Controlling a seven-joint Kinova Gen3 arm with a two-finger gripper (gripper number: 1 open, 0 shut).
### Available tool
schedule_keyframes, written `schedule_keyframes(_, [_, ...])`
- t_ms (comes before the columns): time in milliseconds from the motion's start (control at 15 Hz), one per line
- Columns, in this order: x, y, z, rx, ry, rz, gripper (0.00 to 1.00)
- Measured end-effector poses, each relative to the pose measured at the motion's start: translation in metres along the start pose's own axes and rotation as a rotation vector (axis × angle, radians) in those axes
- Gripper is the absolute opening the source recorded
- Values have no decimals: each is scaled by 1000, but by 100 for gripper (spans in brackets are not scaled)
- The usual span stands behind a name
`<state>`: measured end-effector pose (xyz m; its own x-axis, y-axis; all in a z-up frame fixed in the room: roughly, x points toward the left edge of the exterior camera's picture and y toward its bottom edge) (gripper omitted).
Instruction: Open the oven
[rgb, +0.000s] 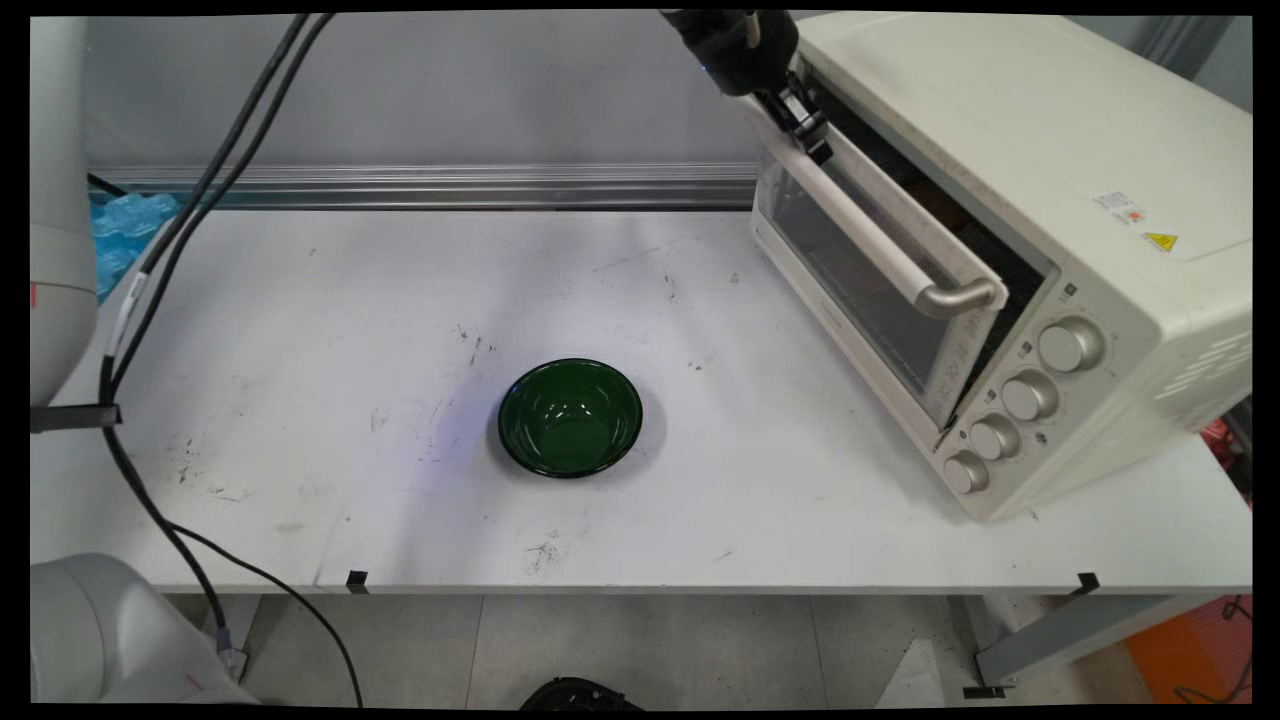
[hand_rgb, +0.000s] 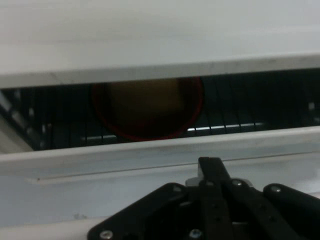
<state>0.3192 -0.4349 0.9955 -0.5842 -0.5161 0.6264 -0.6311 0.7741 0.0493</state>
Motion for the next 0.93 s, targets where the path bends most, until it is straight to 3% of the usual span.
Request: schedule_keyframes(933, [-34,-2,-14,15,-25,8,0])
